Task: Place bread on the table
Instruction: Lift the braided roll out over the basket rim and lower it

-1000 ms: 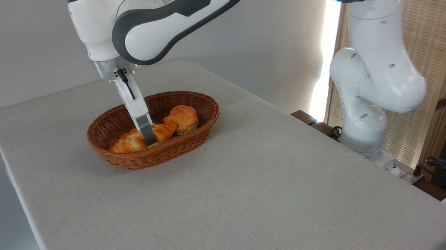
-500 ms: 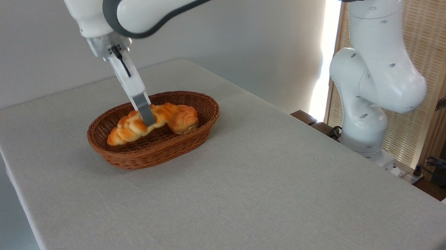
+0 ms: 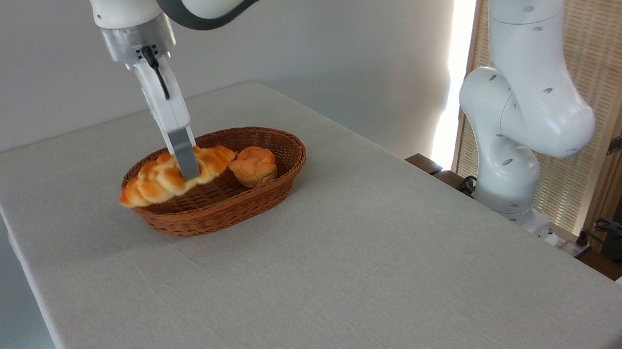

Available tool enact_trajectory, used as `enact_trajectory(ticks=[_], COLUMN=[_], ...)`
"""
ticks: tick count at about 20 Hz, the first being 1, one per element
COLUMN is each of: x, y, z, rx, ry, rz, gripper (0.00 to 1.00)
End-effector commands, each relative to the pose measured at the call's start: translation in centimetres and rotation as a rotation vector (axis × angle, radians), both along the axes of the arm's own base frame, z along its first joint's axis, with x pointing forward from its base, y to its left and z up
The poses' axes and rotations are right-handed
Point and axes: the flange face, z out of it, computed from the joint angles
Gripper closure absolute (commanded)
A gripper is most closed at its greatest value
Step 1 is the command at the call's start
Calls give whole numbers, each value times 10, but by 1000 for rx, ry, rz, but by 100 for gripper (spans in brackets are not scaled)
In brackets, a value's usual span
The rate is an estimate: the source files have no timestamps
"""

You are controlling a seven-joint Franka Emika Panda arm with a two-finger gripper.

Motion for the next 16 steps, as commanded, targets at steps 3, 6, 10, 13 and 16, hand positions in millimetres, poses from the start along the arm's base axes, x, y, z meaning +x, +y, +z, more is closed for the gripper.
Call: enact_trajectory(ticks=[3, 6, 10, 13, 16], x=[0, 2, 11, 14, 15], y=[51, 54, 56, 60, 60], z=[-35, -67, -97, -108, -108], rx=[150, 178, 222, 267, 268], ry=[4, -11, -20, -16, -16], rz=[-83, -94, -115, -132, -130], gripper=[57, 53, 37, 11, 0])
